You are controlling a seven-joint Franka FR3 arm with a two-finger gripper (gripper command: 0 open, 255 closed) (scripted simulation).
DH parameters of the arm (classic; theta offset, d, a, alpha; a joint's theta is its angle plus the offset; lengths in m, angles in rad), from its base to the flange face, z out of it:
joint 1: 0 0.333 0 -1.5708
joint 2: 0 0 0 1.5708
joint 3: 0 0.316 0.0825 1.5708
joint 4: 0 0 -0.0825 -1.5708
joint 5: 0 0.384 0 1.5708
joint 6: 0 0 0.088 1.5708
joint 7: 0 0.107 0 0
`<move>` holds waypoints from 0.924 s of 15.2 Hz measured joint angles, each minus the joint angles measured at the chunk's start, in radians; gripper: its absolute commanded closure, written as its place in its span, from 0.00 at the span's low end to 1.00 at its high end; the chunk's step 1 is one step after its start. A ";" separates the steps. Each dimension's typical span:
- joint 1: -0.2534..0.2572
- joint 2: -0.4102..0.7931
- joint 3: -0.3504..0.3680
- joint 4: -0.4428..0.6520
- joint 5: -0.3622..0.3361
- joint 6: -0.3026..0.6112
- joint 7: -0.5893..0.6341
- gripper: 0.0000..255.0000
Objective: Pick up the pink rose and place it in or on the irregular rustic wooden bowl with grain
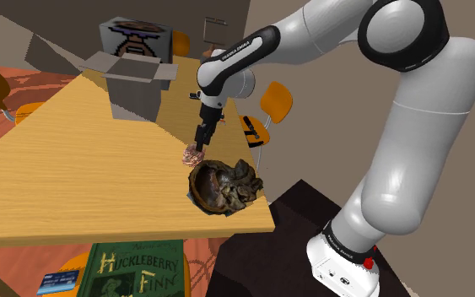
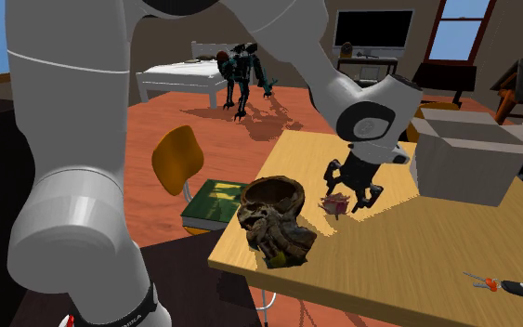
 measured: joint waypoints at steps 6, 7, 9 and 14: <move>0.001 -0.007 0.002 0.000 0.000 -0.001 0.000 1.00; 0.001 -0.007 0.002 0.001 0.000 -0.003 0.000 1.00; 0.002 -0.004 0.002 0.005 0.000 -0.009 0.001 1.00; 0.000 -0.034 -0.004 0.012 -0.010 -0.037 0.015 1.00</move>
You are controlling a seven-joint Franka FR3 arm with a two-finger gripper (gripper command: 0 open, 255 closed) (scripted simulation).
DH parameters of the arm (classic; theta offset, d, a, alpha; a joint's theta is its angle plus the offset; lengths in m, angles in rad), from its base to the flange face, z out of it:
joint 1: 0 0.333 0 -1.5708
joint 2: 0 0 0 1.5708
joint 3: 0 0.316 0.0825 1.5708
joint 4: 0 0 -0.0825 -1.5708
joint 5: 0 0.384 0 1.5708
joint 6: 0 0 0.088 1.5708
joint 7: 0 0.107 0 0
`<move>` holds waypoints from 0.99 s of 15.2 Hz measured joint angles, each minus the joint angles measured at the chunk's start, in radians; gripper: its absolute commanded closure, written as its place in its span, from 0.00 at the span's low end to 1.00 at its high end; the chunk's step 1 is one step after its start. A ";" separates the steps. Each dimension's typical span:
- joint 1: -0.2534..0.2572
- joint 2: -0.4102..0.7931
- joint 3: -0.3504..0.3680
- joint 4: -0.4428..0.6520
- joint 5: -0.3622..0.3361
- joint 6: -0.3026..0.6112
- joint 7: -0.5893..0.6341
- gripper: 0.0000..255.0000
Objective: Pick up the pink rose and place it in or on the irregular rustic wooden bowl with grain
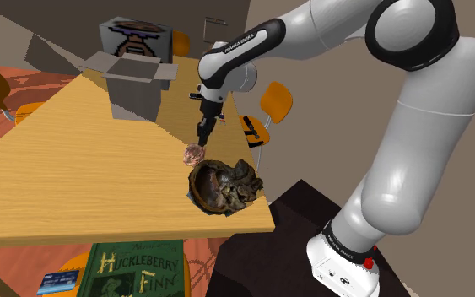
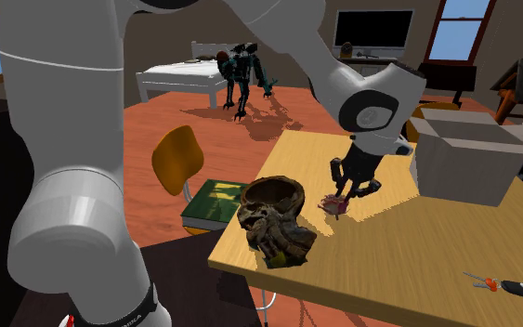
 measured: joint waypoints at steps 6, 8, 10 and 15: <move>0.034 -0.114 -0.006 -0.150 0.025 0.133 0.188 0.00; 0.051 -0.144 -0.003 -0.221 0.042 0.242 0.314 0.00; 0.057 -0.133 0.000 -0.239 0.054 0.287 0.341 0.00; 0.062 -0.089 0.009 -0.248 0.078 0.347 0.335 0.00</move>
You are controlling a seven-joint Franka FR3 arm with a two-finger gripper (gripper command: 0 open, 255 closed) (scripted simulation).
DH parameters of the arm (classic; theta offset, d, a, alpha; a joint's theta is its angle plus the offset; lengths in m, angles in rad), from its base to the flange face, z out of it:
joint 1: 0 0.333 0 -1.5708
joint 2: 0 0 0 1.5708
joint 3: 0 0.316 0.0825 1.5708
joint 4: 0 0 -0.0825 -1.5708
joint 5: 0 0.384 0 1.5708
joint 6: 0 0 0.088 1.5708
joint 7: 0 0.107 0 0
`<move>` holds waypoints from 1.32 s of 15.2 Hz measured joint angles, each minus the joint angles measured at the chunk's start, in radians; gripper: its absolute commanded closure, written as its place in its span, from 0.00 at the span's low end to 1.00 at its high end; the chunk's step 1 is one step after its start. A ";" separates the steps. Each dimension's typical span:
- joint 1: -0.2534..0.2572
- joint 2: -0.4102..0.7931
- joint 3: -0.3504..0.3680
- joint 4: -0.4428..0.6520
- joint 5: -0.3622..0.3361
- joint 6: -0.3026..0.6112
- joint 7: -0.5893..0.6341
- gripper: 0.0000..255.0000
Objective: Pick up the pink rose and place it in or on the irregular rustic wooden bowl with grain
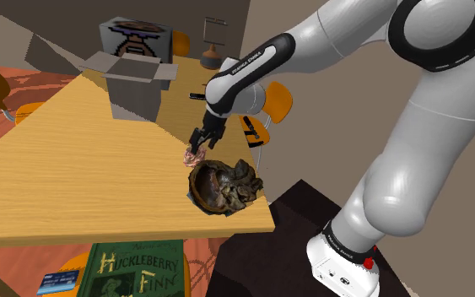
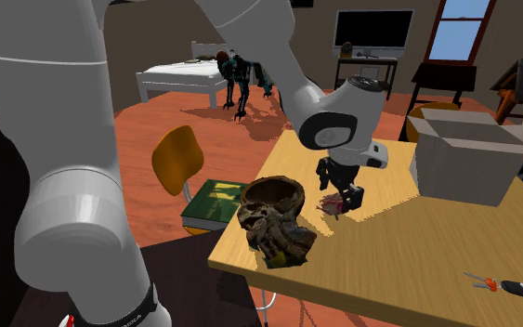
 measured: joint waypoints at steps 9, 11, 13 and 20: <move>0.000 0.005 0.001 0.001 0.002 0.006 -0.001 1.00; 0.000 0.004 0.001 0.001 0.002 0.005 -0.001 1.00; 0.000 0.004 0.001 0.002 0.002 0.005 -0.001 1.00; 0.002 -0.030 -0.003 0.006 -0.017 -0.031 0.020 1.00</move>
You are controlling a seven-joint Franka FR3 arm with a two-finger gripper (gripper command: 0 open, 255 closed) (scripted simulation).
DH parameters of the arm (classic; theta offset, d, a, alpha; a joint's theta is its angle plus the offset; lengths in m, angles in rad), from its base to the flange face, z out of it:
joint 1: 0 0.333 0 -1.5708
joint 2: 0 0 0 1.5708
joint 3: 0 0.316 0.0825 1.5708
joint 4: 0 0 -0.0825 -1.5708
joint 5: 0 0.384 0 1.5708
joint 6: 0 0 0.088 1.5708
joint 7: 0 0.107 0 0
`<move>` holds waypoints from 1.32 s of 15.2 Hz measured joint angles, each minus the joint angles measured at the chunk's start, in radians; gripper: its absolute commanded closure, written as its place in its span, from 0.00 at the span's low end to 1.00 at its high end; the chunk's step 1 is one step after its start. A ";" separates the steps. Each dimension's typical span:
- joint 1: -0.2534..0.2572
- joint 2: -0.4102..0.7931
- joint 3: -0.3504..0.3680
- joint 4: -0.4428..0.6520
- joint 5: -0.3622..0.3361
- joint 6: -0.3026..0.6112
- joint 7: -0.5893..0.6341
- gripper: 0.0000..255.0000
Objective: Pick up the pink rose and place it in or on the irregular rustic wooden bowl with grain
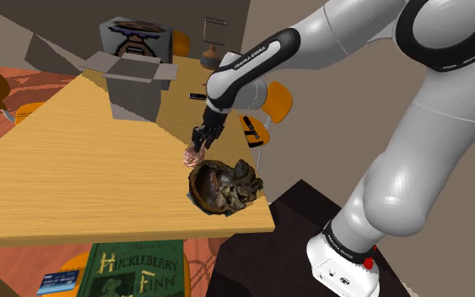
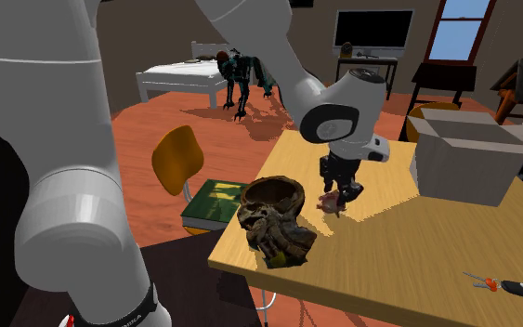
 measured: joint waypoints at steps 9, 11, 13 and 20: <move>-0.001 -0.087 -0.008 0.026 -0.048 -0.111 0.051 1.00; -0.001 -0.087 -0.008 0.026 -0.048 -0.112 0.052 0.00; -0.001 -0.017 -0.009 0.113 -0.085 -0.166 0.049 0.00; 0.022 0.321 -0.009 0.534 -0.232 -0.426 0.029 0.00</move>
